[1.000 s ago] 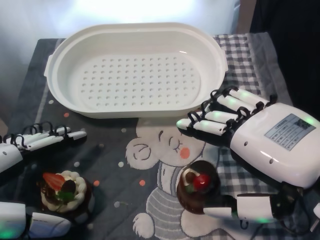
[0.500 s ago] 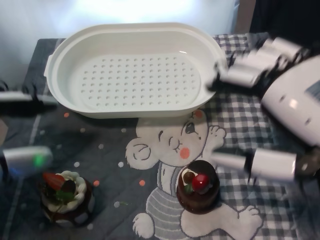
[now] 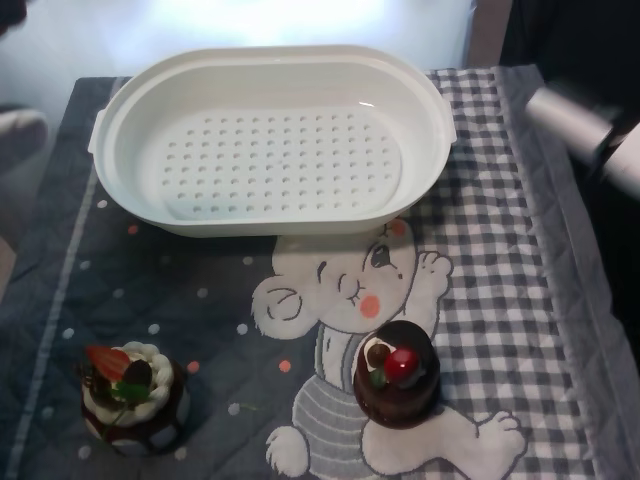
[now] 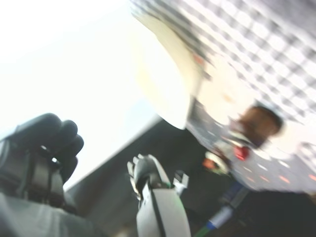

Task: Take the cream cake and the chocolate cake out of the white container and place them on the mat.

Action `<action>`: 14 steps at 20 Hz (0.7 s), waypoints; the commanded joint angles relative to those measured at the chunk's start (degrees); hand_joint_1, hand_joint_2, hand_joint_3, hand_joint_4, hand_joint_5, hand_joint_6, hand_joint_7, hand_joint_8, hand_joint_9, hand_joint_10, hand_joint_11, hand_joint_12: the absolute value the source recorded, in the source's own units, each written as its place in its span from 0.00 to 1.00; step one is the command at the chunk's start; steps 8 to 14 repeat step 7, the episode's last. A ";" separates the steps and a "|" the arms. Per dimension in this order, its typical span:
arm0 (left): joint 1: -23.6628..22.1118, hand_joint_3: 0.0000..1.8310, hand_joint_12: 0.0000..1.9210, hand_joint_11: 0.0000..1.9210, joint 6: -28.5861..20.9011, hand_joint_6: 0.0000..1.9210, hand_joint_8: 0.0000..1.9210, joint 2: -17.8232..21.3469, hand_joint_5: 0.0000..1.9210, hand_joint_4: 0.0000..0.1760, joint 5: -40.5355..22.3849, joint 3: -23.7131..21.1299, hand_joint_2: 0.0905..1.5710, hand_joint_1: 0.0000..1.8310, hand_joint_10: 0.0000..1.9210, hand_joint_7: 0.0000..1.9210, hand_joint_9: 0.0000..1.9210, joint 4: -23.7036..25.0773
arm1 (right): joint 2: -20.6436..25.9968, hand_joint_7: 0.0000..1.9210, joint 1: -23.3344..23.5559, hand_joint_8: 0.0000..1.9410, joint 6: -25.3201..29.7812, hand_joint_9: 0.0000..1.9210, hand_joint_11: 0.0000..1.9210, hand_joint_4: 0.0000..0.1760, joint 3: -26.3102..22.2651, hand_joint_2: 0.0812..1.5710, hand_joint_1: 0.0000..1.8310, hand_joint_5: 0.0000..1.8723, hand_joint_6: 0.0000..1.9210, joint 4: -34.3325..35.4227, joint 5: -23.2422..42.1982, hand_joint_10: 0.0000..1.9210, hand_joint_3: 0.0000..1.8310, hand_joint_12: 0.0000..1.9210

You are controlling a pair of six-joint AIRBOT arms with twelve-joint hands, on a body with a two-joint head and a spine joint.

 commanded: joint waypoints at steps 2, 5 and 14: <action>-2.03 0.00 0.57 0.19 -0.20 0.02 0.00 0.08 0.36 0.00 -10.37 1.22 0.70 0.21 0.01 0.36 0.41 1.76 | 1.40 0.13 0.67 0.28 -0.01 0.12 0.00 0.00 0.89 0.83 0.27 0.00 0.29 -1.07 9.10 0.43 0.05 0.79; -5.17 0.00 0.57 0.16 -0.19 0.00 0.00 -0.15 0.23 0.00 -11.10 2.69 0.68 0.24 0.00 0.30 0.38 3.42 | 2.72 0.13 1.04 0.25 -0.01 0.12 0.00 0.43 2.24 0.79 0.16 0.00 0.01 -1.55 9.12 0.47 0.00 0.75; -6.27 0.00 0.49 0.09 -0.18 0.04 0.01 -0.10 0.29 0.11 -13.39 3.03 0.68 0.17 0.01 0.25 0.28 4.19 | 3.87 0.11 2.01 0.57 -0.02 0.14 0.00 0.97 2.36 0.73 0.14 0.00 0.55 -2.82 9.13 0.67 0.00 0.86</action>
